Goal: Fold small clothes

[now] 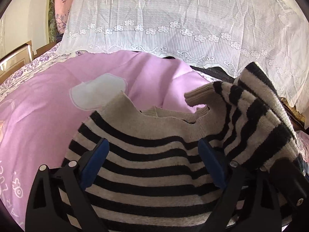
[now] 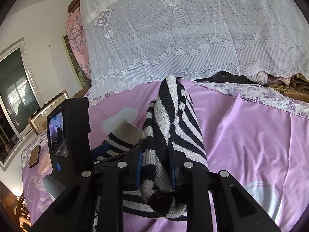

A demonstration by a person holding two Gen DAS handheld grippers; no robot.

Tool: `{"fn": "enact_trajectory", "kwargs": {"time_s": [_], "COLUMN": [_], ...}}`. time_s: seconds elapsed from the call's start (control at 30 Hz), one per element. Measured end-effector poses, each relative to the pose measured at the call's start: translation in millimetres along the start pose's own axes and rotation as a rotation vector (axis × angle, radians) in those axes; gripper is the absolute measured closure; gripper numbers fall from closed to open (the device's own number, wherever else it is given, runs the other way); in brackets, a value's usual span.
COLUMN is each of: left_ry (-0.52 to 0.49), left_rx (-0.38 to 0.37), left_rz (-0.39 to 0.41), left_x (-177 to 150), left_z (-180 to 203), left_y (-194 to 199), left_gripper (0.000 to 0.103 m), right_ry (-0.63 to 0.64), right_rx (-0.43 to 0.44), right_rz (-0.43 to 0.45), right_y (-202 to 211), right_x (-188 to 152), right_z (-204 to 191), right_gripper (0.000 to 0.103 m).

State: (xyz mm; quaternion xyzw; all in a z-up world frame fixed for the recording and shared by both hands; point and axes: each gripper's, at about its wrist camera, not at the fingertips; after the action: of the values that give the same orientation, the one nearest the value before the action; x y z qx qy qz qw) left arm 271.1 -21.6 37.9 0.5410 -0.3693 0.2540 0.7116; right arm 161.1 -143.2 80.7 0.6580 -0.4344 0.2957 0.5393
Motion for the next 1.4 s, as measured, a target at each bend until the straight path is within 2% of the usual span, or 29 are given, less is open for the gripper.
{"fn": "enact_trajectory", "kwargs": {"time_s": [0.2,0.33,0.47,0.63,0.67,0.73,0.83,0.93,1.0,1.07,1.17,1.27,1.33,1.4], "left_ry": [0.092,0.125,0.131,0.111,0.133,0.222,0.300,0.261,0.256,0.288,0.350,0.384,0.373,0.368], "left_rx": [-0.001,0.056,0.116,0.156,0.165,0.133,0.068,0.065,0.062,0.019,-0.087,-0.259,-0.344,-0.393], "left_rz": [0.032,0.026,-0.011,-0.106,-0.124,-0.154,-0.151,-0.151,-0.150,-0.145,-0.067,-0.048,-0.116,-0.223], "left_x": [13,12,1,-13,-17,-20,-21,-19,-18,-13,0,9,9,1], "left_z": [-53,-90,-122,-148,-153,-168,-179,-170,-168,-171,-176,-172,-160,-148], "left_y": [11,8,-3,-30,-36,-45,-48,-47,-46,-42,-13,4,-5,-27], "left_gripper": [0.020,0.020,0.020,0.018,0.016,0.016,0.010,0.010,0.010,0.010,0.010,0.007,0.005,0.005], "right_ry": [0.069,0.093,0.092,0.061,0.051,0.019,0.007,-0.007,-0.068,-0.160,-0.258,-0.334,-0.353,-0.354], "right_rx": [0.028,0.052,0.071,0.079,0.084,0.113,0.140,0.164,0.210,0.275,0.340,0.376,0.389,0.394], "right_rz": [0.003,-0.029,-0.068,-0.102,-0.115,-0.158,-0.154,-0.131,-0.128,-0.132,-0.130,-0.138,-0.143,-0.141], "right_y": [-10,-31,-57,-80,-83,-88,-83,-72,-66,-64,-61,-62,-64,-63], "right_x": [10,6,-10,-35,-41,-54,-70,-71,-67,-60,-49,-44,-43,-43], "right_z": [-55,-89,-114,-120,-118,-110,-104,-99,-89,-75,-57,-41,-36,-36], "right_gripper": [0.080,0.079,0.079,0.080,0.080,0.080,0.081,0.081,0.081,0.082,0.082,0.082,0.082,0.082]}}
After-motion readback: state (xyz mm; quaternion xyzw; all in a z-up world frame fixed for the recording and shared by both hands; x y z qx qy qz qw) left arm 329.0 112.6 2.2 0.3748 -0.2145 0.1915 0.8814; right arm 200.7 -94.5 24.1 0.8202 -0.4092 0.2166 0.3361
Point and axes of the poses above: each gripper's, at about its wrist camera, not at the fingertips, and y roughly against the way its jaws point, z to its right, x to its top, and after that the axes turned 4 degrees about z, right-handed
